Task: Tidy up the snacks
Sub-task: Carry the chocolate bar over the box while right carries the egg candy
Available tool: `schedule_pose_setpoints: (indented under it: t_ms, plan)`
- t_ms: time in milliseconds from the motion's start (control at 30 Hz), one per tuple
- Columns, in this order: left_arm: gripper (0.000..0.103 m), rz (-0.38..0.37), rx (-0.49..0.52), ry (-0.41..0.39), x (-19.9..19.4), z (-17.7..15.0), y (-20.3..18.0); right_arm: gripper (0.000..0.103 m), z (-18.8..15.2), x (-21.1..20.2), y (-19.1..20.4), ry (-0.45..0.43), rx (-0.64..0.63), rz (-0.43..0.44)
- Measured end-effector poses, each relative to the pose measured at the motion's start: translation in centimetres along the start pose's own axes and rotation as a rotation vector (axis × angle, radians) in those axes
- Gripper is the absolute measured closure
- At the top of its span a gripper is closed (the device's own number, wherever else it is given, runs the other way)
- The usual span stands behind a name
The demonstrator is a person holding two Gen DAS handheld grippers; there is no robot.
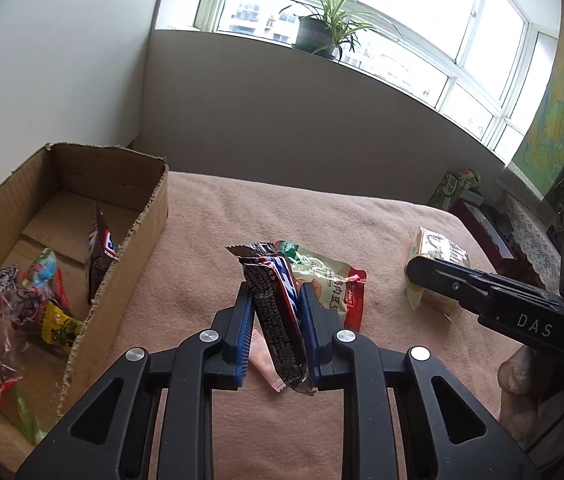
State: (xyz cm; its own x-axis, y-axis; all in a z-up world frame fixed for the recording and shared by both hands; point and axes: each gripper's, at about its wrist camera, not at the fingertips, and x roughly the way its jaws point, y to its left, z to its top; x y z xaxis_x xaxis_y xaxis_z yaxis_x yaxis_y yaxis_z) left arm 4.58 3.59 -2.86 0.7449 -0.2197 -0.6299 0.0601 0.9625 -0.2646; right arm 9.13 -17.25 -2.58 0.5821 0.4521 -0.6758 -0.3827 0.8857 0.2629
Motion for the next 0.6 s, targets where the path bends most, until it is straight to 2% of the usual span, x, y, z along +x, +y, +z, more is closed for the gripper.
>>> schedule_pose_setpoints:
  t_ms: [133,333,600]
  plan:
    - [0.082,0.006,-0.029,-0.055,-2.4,0.4,1.7,0.074,1.0,0.2,1.9,-0.017,-0.006,0.031]
    - [0.082,0.055,-0.068,-0.124,-5.4,0.7,5.4,0.074,2.3,1.2,5.8,-0.036,-0.039,0.080]
    - [0.082,0.133,-0.119,-0.156,-7.4,0.1,10.8,0.074,3.0,4.0,11.3,-0.023,-0.073,0.144]
